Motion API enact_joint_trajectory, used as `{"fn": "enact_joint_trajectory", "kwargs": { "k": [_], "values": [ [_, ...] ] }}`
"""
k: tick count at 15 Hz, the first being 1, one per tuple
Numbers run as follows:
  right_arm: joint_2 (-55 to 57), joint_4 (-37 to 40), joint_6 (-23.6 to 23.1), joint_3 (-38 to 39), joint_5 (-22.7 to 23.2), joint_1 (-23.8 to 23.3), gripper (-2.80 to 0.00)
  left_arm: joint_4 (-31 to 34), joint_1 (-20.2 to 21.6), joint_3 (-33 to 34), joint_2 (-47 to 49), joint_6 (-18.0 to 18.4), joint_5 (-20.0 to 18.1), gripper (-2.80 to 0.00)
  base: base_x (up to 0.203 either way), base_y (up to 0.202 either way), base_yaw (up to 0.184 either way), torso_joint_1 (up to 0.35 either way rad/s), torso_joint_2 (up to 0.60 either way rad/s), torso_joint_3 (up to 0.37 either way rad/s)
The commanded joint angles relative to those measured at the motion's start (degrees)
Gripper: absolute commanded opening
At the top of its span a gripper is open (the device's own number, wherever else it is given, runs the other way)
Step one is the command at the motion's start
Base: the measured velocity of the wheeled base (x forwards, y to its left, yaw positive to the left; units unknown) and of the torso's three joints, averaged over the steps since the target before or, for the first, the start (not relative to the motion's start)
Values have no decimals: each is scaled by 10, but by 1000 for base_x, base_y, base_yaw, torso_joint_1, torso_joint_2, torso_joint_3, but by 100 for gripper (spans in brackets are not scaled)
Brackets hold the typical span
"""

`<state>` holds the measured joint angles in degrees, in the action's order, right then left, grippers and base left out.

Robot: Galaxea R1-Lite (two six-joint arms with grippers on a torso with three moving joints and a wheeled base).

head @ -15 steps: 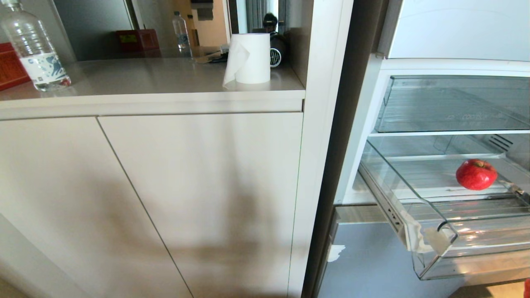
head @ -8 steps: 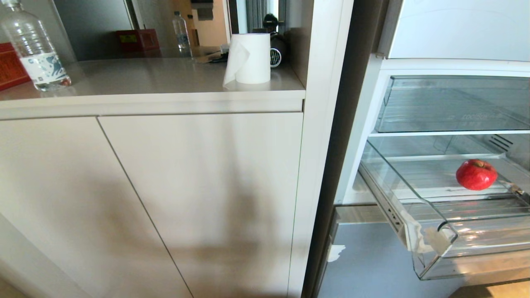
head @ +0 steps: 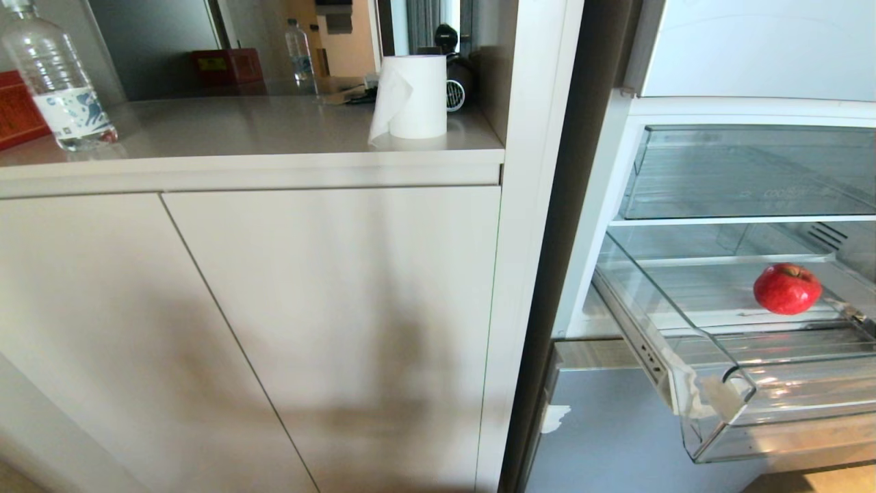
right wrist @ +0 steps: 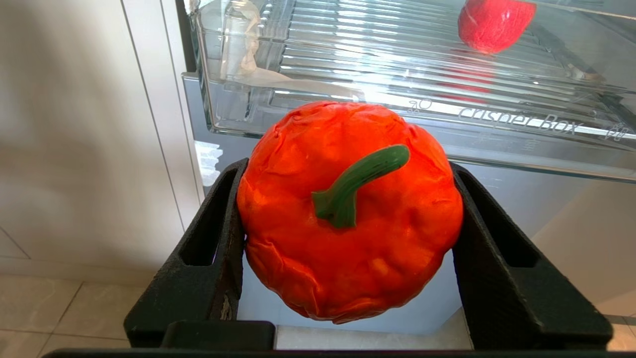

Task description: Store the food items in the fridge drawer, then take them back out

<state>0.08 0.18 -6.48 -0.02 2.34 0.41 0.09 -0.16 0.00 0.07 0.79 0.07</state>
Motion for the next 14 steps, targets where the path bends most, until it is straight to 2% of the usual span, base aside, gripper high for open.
{"fn": "enact_joint_trajectory", "kwargs": {
  "k": [1, 6, 9, 14],
  "values": [
    [-1, 2, -1, 1, -1, 0, -280, 0, 0, 0, 0, 0, 0, -280, 0, 0, 0, 0, 0, 0],
    [-1, 2, -4, 1, -1, 0, -280, 0, 0, 0, 0, 0, 0, -280, 0, 0, 0, 0, 0, 0],
    [-1, 2, -1, 1, -1, 0, -280, 0, 0, 0, 0, 0, 0, -280, 0, 0, 0, 101, -202, -107],
    [-1, 2, 0, 1, -1, 0, -280, 0, 0, 0, 0, 0, 0, -280, -3, 4, -153, 25, -48, -23]
  ]
}}
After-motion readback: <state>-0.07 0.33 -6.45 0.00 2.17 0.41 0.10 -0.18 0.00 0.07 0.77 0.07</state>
